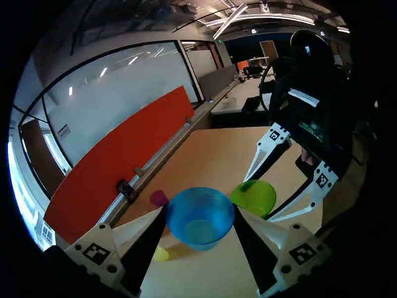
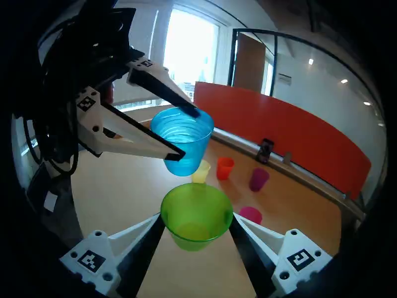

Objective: Pour water

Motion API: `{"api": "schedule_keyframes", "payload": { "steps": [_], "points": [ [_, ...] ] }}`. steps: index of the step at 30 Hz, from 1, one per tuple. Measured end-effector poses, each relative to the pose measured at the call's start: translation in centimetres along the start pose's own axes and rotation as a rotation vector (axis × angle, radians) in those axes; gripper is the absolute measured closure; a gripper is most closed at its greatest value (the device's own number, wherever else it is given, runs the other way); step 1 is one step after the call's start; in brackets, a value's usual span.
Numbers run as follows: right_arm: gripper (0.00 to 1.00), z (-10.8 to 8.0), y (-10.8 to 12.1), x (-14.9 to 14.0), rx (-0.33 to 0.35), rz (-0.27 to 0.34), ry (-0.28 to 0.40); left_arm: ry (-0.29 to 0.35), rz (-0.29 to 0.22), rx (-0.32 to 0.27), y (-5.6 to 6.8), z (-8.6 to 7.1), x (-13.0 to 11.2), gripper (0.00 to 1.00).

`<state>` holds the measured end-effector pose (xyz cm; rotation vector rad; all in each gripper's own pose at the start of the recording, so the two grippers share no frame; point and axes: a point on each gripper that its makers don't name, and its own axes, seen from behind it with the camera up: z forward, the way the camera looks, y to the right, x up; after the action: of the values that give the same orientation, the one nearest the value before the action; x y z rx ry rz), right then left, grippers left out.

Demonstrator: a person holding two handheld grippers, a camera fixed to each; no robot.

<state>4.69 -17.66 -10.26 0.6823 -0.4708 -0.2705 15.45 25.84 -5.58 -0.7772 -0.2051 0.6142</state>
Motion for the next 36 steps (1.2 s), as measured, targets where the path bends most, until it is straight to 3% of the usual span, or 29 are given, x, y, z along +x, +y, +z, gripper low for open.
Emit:
{"api": "schedule_keyframes", "payload": {
  "steps": [24,36],
  "points": [
    [0.08,-0.5,-0.4,1.2,0.017,-0.017,0.031,0.031,0.245,0.009,1.4,0.2,3.6,0.1],
    [0.08,-0.7,-0.3,1.3,0.028,-0.023,0.034,0.057,0.314,0.023,1.5,-0.1,4.1,0.1]
  ]
}}
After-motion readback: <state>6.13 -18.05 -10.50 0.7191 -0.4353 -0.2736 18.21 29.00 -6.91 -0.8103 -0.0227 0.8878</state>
